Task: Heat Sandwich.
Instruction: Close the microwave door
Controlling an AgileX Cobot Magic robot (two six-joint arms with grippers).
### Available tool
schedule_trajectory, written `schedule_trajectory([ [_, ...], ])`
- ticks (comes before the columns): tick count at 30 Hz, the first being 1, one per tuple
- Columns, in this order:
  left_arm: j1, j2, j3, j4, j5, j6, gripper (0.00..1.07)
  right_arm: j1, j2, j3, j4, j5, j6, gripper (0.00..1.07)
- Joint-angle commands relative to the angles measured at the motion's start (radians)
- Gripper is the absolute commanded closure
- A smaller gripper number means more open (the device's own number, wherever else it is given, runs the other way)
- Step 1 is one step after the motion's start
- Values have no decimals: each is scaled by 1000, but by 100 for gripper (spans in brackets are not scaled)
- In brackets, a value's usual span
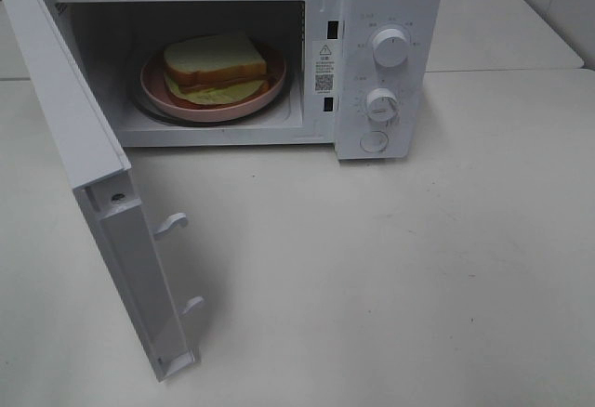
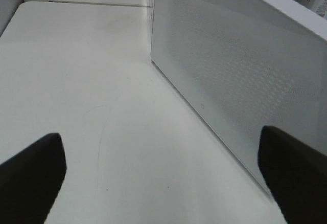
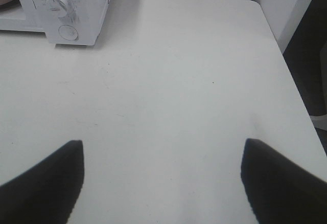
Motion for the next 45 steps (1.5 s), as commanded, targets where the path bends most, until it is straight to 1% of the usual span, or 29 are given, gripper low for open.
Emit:
schedule_trajectory([
  [1, -5, 54, -6, 0, -70, 3, 17, -4, -27, 1, 3, -16, -6, 31],
  [2, -5, 75, -6, 1, -87, 3, 20, -4, -27, 1, 3, -16, -6, 31],
  [3, -5, 117, -6, 0, -117, 3, 27, -4, -27, 1, 3, -16, -6, 31],
  [4, -5, 117, -6, 0, -117, 3, 27, -4, -27, 1, 3, -16, -6, 31],
  [6, -5, 156, -6, 0, -154, 3, 36, -4, -27, 1, 3, -16, -6, 31],
  [7, -5, 199, -6, 0, -193, 3, 46, -4, -27, 1, 3, -16, -6, 31],
  [8, -5, 199, -6, 0, -193, 3, 46, -4, -27, 1, 3, -16, -6, 31],
  [11, -5, 280, -5, 0, -258, 3, 57, -4, -27, 1, 3, -16, -6, 31],
  [12, -5, 296, -2, 0, -277, 3, 64, -4, -27, 1, 3, -16, -6, 31],
  [13, -5, 296, -2, 0, -277, 3, 64, -4, -27, 1, 3, -16, -6, 31],
  [14, -5, 315, 3, 0, -302, 3, 68, -4, -27, 1, 3, -16, -6, 31],
  [15, -5, 334, 8, 0, -327, 3, 73, -4, -27, 1, 3, -16, -6, 31],
  [16, -5, 368, 23, 0, -383, 4, 83, -4, -27, 1, 3, -16, -6, 31],
  [17, -5, 387, 32, 0, -402, 4, 88, -4, -27, 1, 3, -16, -6, 31],
  [18, -5, 387, 32, 0, -402, 4, 88, -4, -27, 1, 3, -16, -6, 31],
  [21, -5, 466, 68, 1, -505, 5, 107, -4, -27, 1, 3, -16, -6, 31],
  [24, -5, 502, 88, 0, -571, 5, 107, -4, -27, 1, 3, -16, -6, 31],
  [26, -5, 555, 122, 0, -699, 5, 107, -4, -27, 1, 3, -16, -6, 31],
  [27, -5, 555, 122, 0, -699, 5, 107, -4, -27, 1, 3, -16, -6, 31],
  [29, -5, 615, 155, 0, -825, 5, 107, -4, -27, 1, 3, -16, -6, 31],
  [33, -5, 673, 191, 1, -950, 5, 107, -4, -27, 1, 3, -16, -6, 31],
  [34, -5, 713, 211, 2, -1044, 5, 107, -4, -27, 1, 3, -16, -6, 31],
  [36, -5, 759, 228, 4, -1137, 5, 107, -4, -27, 1, 3, -16, -6, 31],
  [38, -5, 779, 237, 4, -1187, 5, 107, -4, -27, 1, 3, -16, -6, 31],
  [39, -5, 831, 253, 10, -1310, 5, 107, -4, -27, 1, 3, -16, -6, 31],
  [40, -5, 854, 258, 20, -1371, 5, 107, -4, -27, 1, 3, -16, -6, 31],
  [42, -5, 882, 264, 38, -1428, 1, 107, -4, -27, 1, 3, -16, -6, 31],
  [43, -5, 939, 271, 83, -1519, -4, 107, -4, -27, 1, 3, -16, -6, 31],
  [45, -5, 990, 271, 137, -1585, -23, 107, -4, -27, 1, 3, -16, -6, 31],
])
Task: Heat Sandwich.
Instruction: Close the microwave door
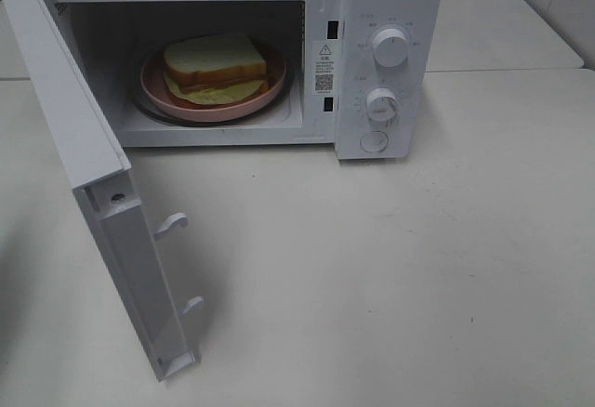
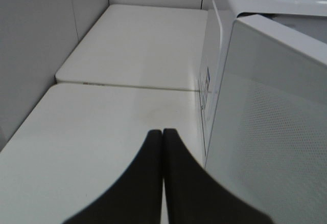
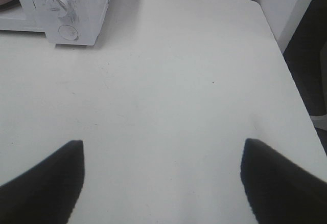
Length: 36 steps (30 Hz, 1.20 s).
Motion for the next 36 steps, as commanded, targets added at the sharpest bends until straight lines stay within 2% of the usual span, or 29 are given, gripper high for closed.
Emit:
schedule_trajectory([
  [1, -5, 55, 5, 63, -121, -22, 107, -4, -27, 1, 3, -16, -6, 31],
  [3, -5, 130, 4, 153, -201, -77, 107, -4, -27, 1, 3, -16, -6, 31],
  [5, -5, 174, 4, 203, -236, -112, 107, -4, -27, 1, 3, -16, -6, 31],
  [6, -5, 174, 4, 203, -236, -112, 107, -4, -27, 1, 3, -16, -6, 31],
  [8, -5, 242, 4, 283, -294, -160, 107, -4, -27, 1, 3, -16, -6, 31],
  [11, -5, 278, 3, 331, -339, -182, 107, -4, -27, 1, 3, -16, -6, 31],
  [14, -5, 347, -15, 449, -415, -217, 107, -4, -27, 1, 3, -16, -6, 31],
  [15, -5, 347, -15, 449, -415, -217, 107, -4, -27, 1, 3, -16, -6, 31],
  [16, -5, 382, -27, 522, -450, -232, 107, -4, -27, 1, 3, -16, -6, 31],
  [19, -5, 433, -40, 614, -523, -232, 107, -4, -27, 1, 3, -16, -6, 31],
  [23, -7, 502, -48, 645, -612, -234, 107, -4, -27, 1, 3, -16, -6, 31],
  [29, -75, 560, -66, 606, -625, -231, 107, -4, -27, 1, 3, -16, -6, 31],
  [32, -139, 586, -73, 569, -623, -223, 107, -4, -27, 1, 3, -16, -6, 31],
  [33, -167, 601, -78, 528, -622, -224, 107, -4, -27, 1, 3, -16, -6, 31],
  [36, -192, 615, -89, 484, -623, -224, 107, -4, -27, 1, 3, -16, -6, 31],
])
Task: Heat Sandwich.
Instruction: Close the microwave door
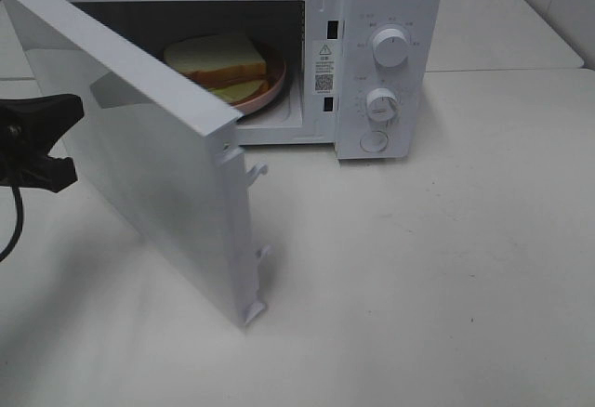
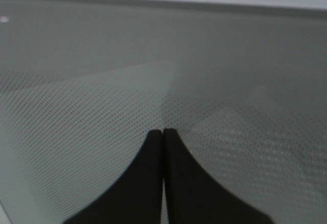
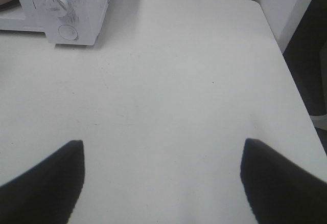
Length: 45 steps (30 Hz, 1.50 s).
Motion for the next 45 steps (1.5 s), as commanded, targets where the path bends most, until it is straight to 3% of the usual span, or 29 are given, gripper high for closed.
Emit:
schedule_trajectory([
  [1, -48, 20, -26, -86, -18, 2, 107, -4, -27, 1, 3, -16, -6, 31],
  [9, -190, 66, -90, -257, -17, 3, 107, -4, -27, 1, 3, -16, -6, 31],
  [15, -315, 143, -155, -421, -13, 56, 107, -4, -27, 1, 3, -16, -6, 31],
  [28, -465, 266, -300, -600, -8, 64, 107, -4, -27, 1, 3, -16, -6, 31],
  [36, -515, 311, -415, -705, 67, 153, 107, -4, -27, 1, 3, -16, -6, 32],
  [38, -530, 322, -461, -760, 92, 204, 107, -4, -27, 1, 3, -16, -6, 32],
  [41, -539, 332, -497, -795, 117, 230, 107, -4, -27, 1, 3, -16, -6, 32],
  [42, -545, 342, -533, -825, 140, 267, 107, -4, -27, 1, 3, -16, -6, 32],
  [45, -549, 354, -563, -832, 156, 289, 107, -4, -27, 1, 3, -16, -6, 32],
])
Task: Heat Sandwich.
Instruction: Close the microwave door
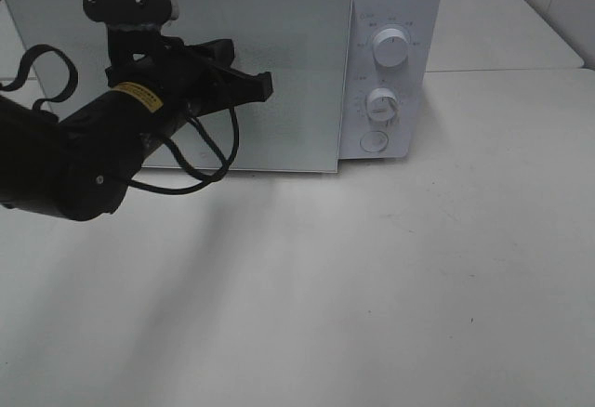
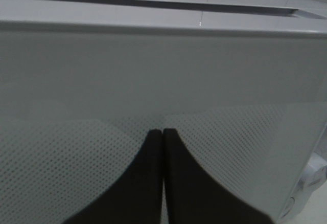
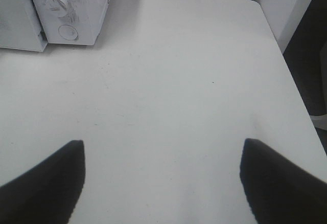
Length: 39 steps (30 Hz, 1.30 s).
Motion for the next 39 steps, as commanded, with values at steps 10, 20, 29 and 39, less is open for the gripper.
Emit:
schedule_trajectory([
  [10, -13, 65, -172, -67, 79, 73, 107, -4, -27, 1, 3, -16, -6, 32],
  [20, -9, 119, -263, -120, 136, 144, 107, -4, -27, 1, 3, -16, -6, 32],
  [29, -59, 62, -233, -105, 195, 177, 107, -4, -27, 1, 3, -16, -6, 32],
  [39, -109, -48, -129, -114, 368, 227, 107, -4, -27, 1, 3, -16, -6, 32],
])
